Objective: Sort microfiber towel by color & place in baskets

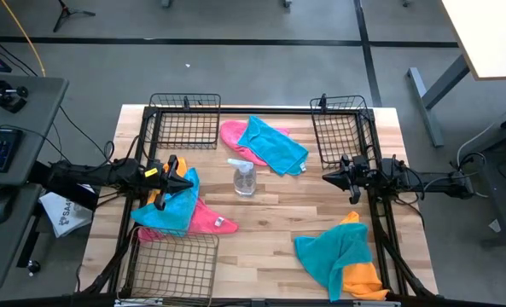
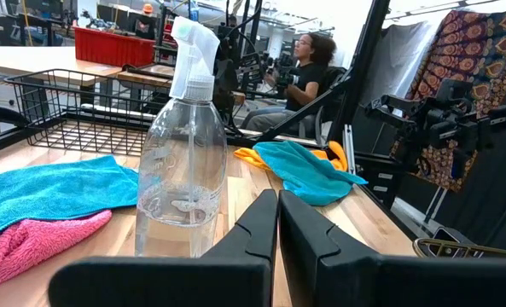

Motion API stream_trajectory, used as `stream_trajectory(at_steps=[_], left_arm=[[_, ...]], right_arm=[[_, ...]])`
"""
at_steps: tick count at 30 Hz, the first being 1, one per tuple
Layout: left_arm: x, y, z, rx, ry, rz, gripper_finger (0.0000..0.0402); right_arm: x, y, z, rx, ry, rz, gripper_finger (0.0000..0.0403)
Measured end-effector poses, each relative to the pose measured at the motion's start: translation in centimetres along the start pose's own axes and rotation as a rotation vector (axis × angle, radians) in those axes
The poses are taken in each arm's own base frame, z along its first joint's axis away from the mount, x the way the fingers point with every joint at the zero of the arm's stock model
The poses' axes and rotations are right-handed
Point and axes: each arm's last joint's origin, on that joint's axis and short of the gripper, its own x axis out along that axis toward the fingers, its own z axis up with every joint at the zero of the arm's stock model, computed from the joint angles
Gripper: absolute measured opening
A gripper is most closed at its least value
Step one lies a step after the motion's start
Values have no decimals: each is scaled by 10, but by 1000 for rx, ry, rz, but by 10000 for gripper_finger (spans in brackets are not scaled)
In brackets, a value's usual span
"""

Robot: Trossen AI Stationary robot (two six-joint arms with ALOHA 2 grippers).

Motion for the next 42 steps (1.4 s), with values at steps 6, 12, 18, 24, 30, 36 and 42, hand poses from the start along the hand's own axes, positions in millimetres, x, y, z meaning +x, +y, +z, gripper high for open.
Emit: stream_trajectory(at_steps=[6,12,18,24,30,36,42], left_arm=[[0,0,0,0,0,0,3],[0,0,0,0,0,0,3],[0,0,0,0,0,0,3],[0,0,0,0,0,0,3],[0,0,0,0,0,0,3],[0,0,0,0,0,0,3],[0,0,0,0,1,0,3]], right_arm=[[0,0,0,0,0,0,0],[0,0,0,0,0,0,0],[0,0,0,0,0,0,0],[0,0,1,0,-10,-11,0],[-5,7,30,501,-397,13,0],[-25,18,64,531,-828,101,0],[-2,50,108,412,-720,179,0]])
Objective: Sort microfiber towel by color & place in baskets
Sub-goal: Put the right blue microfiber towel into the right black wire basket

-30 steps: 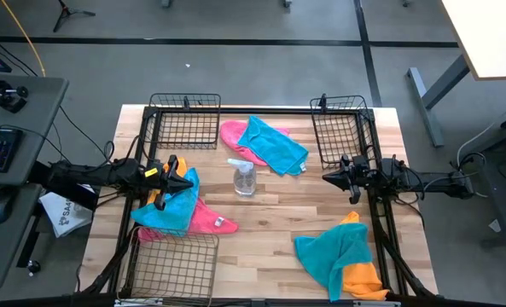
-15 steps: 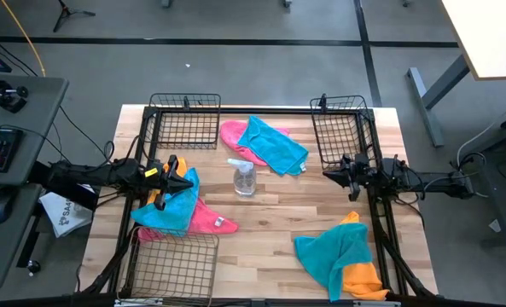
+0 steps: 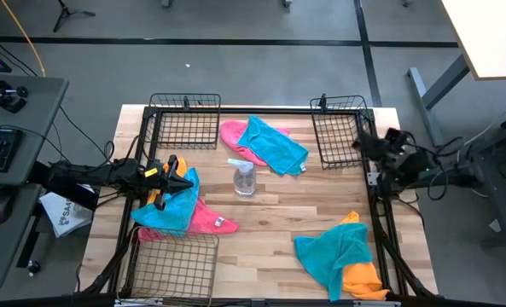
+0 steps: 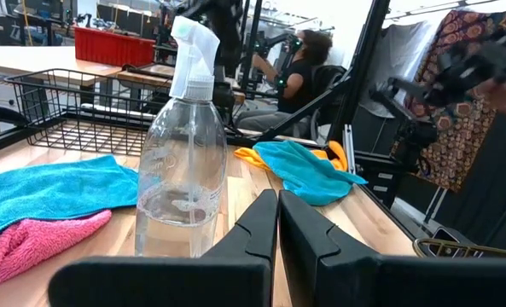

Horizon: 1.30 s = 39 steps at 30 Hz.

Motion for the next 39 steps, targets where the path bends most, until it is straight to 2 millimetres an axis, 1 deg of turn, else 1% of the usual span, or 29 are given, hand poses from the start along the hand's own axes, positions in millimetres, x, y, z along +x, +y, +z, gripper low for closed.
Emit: stream_trajectory(at_steps=[2,4,6,7,8,9,10,12,14,16,18,21,24,27,29,33,36,39], left_arm=[[0,0,0,0,0,0,3],[0,0,0,0,-1,0,3],[0,0,0,0,-1,0,3],[0,0,0,0,-1,0,3],[0,0,0,0,0,0,3],[0,0,0,0,-1,0,3],[0,0,0,0,-1,-1,3],[0,0,0,0,-1,0,3],[0,0,0,0,0,0,3],[0,0,0,0,-1,-1,3],[0,0,0,0,-1,0,3],[0,0,0,0,-1,0,3],[0,0,0,0,-1,0,3],[0,0,0,0,-1,0,3],[0,0,0,0,-1,0,3],[0,0,0,0,-1,-1,3],[0,0,0,0,-1,0,3],[0,0,0,0,-1,0,3]], right_arm=[[27,12,-13,-31,133,41,0],[53,23,-32,-30,313,102,0],[71,31,-57,14,609,160,0],[77,33,-70,59,787,174,0],[80,34,-83,129,974,147,0],[81,34,-94,210,1141,75,0],[81,33,-104,277,1273,-28,0],[78,34,-121,348,1469,-244,0],[72,33,-137,353,1613,-426,0],[64,32,-151,340,1709,-594,0],[60,32,-166,322,1753,-702,2],[53,31,-185,278,1827,-760,19],[44,24,-201,228,1894,-799,59],[38,14,-212,127,1911,-816,116],[34,6,-218,26,1930,-825,157],[21,-9,-228,-199,2068,-747,228],[11,-20,-236,-349,2177,-690,263],[4,-30,-243,-455,2224,-669,280]])
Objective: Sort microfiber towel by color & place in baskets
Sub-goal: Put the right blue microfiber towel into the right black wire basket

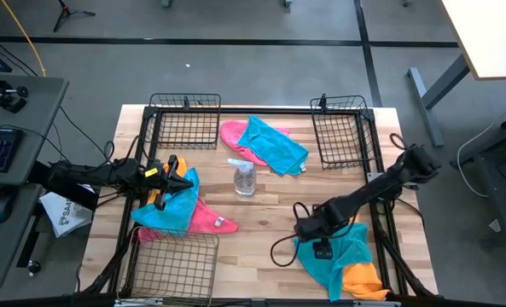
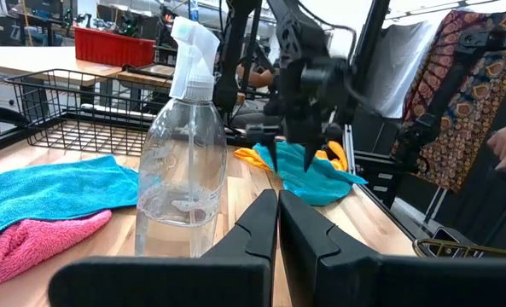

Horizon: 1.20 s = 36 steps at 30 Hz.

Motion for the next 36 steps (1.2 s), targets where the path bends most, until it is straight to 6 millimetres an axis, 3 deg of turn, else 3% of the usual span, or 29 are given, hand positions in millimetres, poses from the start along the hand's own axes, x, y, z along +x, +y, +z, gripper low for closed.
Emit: stream_trajectory(at_steps=[6,11,14,17,18,22,27,32,36], left_arm=[[0,0,0,0,0,0,3],[0,0,0,0,0,0,3],[0,0,0,0,-1,-1,3],[0,0,0,0,-1,0,3],[0,0,0,0,-1,0,3],[0,0,0,0,-1,0,3],[0,0,0,0,-2,0,3],[0,0,0,0,-2,-1,3],[0,0,0,0,-2,-1,3]], right_arm=[[18,2,1,-105,77,13,274],[25,8,-4,-162,96,-12,234],[26,11,-7,-164,94,-50,162],[21,13,-10,-132,92,-47,44],[16,14,-10,-129,89,-39,24],[-33,22,-2,-115,-22,-74,18],[-129,18,-3,-99,-311,-202,8],[-213,-3,-30,54,-623,-361,4],[-254,-26,-61,206,-836,-534,2]])
